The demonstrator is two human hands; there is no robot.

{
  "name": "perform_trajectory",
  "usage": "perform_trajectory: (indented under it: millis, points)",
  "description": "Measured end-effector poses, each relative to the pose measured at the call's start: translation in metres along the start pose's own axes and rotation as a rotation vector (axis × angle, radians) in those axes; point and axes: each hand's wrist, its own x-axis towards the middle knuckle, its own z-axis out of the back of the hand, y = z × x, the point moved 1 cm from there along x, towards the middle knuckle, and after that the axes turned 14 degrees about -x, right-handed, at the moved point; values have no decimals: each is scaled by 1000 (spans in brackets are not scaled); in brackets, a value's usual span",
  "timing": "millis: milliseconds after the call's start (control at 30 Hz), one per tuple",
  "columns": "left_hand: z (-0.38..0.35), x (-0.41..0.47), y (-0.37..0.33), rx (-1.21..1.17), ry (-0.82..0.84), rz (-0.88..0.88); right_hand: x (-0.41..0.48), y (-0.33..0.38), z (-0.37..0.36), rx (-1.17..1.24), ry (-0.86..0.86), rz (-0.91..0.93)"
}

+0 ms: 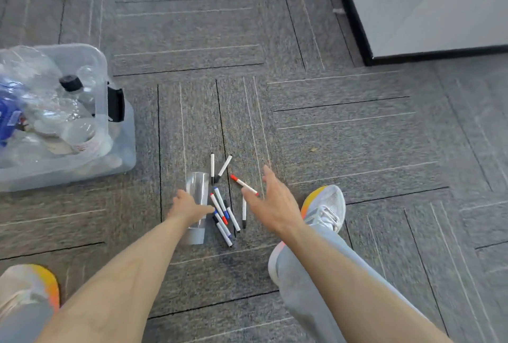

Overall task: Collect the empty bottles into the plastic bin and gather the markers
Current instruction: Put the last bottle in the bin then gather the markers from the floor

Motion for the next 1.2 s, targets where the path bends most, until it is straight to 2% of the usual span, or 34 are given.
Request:
perform_trajectory:
  millis: [200,300,467,733,867,1033,1200]
  points:
    - [24,-15,10,-143,-50,-52,-11,14,-3,33,15,-28]
    - [72,-53,2,-310,55,-155,-23,48,11,130,13,-40]
    - [169,-125,9,-622,-60,-231,-57,128,18,252,10,8]
    - [306,-169,59,-593,-325,-268,-83,246,3,132,20,173]
    - [364,-151,65,-642,-451,-389,-68,279,-5,96,9,190]
    - [410,-123,37,-654,-490,-443,-43,292,-7,48,-1,170]
    - [410,-104,0,-691,-444,-470,-18,285,-4,-30,-18,129]
